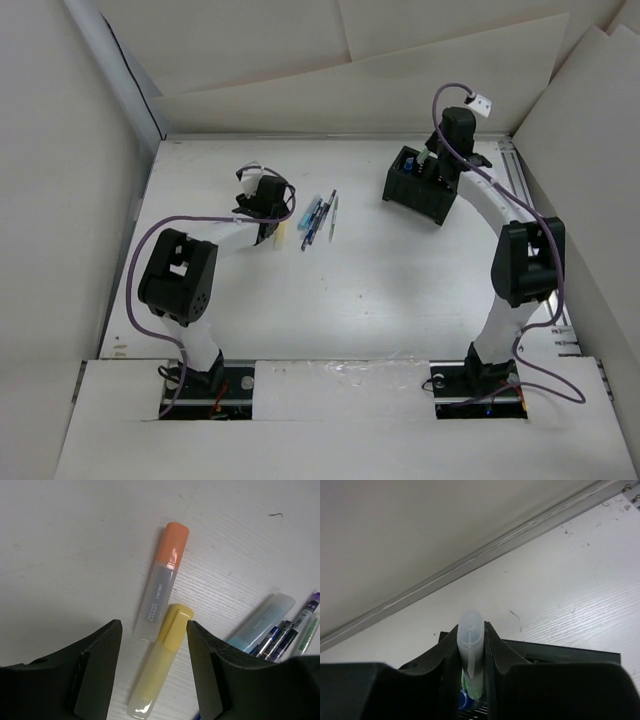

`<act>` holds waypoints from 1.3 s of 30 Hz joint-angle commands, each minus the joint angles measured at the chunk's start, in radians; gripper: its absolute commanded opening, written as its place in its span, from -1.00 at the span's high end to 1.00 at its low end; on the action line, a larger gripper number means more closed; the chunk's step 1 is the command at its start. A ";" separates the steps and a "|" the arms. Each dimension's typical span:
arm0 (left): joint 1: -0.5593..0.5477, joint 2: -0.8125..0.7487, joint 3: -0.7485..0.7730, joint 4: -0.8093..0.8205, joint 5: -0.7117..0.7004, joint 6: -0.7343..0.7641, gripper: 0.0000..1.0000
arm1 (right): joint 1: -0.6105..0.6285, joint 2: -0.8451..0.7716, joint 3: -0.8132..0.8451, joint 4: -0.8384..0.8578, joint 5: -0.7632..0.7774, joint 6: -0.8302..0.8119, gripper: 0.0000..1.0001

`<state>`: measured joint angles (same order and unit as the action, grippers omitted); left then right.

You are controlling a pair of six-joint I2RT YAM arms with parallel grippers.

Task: Sort the stationery into containers
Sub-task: Place the pen in the storage box, then pick up the pen from the center of the board.

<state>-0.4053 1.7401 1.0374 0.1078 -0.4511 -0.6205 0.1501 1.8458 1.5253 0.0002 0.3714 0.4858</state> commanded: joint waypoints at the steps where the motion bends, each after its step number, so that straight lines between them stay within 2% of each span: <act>1: 0.017 0.006 0.029 -0.022 -0.026 0.015 -0.02 | 0.048 0.010 0.039 0.029 0.053 -0.016 0.99; 11: 0.053 0.055 0.009 0.015 0.071 0.036 -0.02 | 0.080 0.021 -0.002 0.029 0.112 -0.007 0.94; 14: 0.053 0.079 0.018 0.015 0.086 0.054 -0.02 | 0.080 0.012 -0.011 0.029 0.121 -0.007 0.85; 16: 0.053 0.091 0.027 0.015 0.095 0.054 -0.02 | 0.080 0.012 -0.011 0.029 0.121 -0.007 0.74; 17: 0.053 0.104 0.027 0.026 0.095 0.054 -0.02 | 0.080 0.012 -0.011 0.029 0.121 -0.007 0.56; 20: 0.053 0.125 0.039 0.038 0.106 0.065 -0.02 | 0.080 0.001 -0.020 0.029 0.098 0.002 0.20; 22: 0.053 0.139 0.052 0.038 0.106 0.065 -0.02 | 0.080 -0.008 -0.031 0.029 0.089 0.002 0.13; 31: 0.053 0.148 0.070 0.029 0.097 0.065 0.22 | 0.080 -0.060 -0.050 0.029 0.058 0.002 0.05; 32: 0.053 0.148 0.070 0.018 0.097 0.065 0.22 | 0.080 -0.060 -0.059 0.029 0.058 0.002 0.09; 33: 0.053 0.148 0.070 0.018 0.097 0.065 0.24 | 0.089 -0.060 -0.059 0.029 0.058 0.002 0.19; 34: 0.053 0.148 0.070 0.018 0.097 0.065 0.24 | 0.089 -0.060 -0.059 0.029 0.058 0.002 0.41; 35: 0.053 0.148 0.070 0.018 0.097 0.065 0.28 | 0.089 -0.060 -0.059 0.029 0.070 0.002 0.47; 37: 0.053 0.148 0.070 0.018 0.086 0.065 0.32 | 0.089 -0.069 -0.069 0.029 0.070 0.002 0.48; 39: 0.053 0.148 0.070 0.018 0.086 0.065 0.47 | 0.089 -0.086 -0.082 0.029 0.060 0.011 0.34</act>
<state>-0.3519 1.8858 1.0805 0.1375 -0.3519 -0.5610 0.2306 1.8248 1.4662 0.0048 0.4393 0.4931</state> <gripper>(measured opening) 0.289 0.317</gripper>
